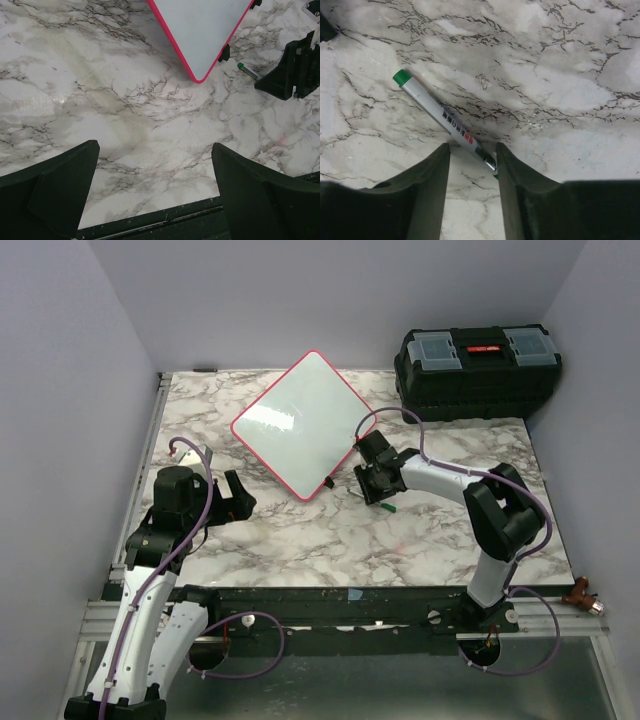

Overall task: Write a sentence on the whiteboard
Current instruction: Pick up the whiteboard marker from the center of the board, then pass from the right arm to the left

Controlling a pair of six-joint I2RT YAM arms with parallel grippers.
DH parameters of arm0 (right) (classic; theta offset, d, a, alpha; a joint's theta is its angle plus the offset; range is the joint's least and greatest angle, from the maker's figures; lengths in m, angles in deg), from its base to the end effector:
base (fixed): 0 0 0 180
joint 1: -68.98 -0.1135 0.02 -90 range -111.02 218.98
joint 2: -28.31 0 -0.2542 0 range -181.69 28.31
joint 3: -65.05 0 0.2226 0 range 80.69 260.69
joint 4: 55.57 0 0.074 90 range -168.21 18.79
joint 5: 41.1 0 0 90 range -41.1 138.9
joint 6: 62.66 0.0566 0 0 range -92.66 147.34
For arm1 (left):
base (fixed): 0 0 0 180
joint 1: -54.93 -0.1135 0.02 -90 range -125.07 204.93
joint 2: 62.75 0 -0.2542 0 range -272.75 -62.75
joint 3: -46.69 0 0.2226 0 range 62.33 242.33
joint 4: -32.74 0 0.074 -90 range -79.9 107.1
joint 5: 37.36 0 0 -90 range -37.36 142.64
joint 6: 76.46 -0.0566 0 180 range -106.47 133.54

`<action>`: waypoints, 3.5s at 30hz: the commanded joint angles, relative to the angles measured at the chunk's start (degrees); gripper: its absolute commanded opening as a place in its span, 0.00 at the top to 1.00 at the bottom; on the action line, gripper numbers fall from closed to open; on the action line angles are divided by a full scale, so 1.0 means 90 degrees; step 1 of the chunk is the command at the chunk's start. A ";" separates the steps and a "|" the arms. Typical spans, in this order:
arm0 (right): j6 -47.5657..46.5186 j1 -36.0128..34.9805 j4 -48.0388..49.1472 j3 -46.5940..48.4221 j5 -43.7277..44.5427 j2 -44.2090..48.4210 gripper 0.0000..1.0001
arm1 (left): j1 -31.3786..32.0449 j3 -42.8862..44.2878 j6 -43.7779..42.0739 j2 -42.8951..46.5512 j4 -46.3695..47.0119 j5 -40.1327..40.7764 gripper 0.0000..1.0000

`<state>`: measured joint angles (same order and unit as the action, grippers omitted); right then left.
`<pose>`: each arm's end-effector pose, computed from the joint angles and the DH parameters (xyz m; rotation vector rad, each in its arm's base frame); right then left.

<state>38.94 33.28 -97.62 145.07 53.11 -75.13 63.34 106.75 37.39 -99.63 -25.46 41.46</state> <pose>0.2765 0.1936 0.1536 -0.5459 2.6615 0.1455 0.1244 -0.0295 0.2793 -0.1858 2.2107 -0.5286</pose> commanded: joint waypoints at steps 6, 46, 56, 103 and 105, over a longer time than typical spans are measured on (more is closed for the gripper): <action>-0.0033 -0.0192 -0.0306 0.0181 0.0334 -0.0396 0.93 | 0.0062 0.0035 0.0045 -0.0003 -0.0016 0.0156 0.01; 0.4765 -0.0210 0.2443 -0.2043 -0.0129 0.3669 0.99 | 0.0076 -0.0663 0.1174 0.1183 0.1626 -0.0934 0.03; 0.6029 -0.0213 0.3233 -0.2384 0.0417 0.4490 0.99 | 0.1381 -0.1136 0.2137 0.0795 0.3325 -0.0820 0.05; 0.6949 -0.0231 0.2950 -0.1797 0.0360 0.4358 0.99 | 0.3900 -0.0159 0.2254 -0.3489 0.7796 -0.0045 0.42; 0.6962 -0.0232 0.2954 -0.1807 0.0356 0.4357 0.99 | 0.3910 -0.0087 0.2249 -0.3617 0.7768 -0.0090 0.47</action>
<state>101.06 31.79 -70.74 127.23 56.91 -35.41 98.00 103.58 58.40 -130.21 42.71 42.60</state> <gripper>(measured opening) 0.028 0.579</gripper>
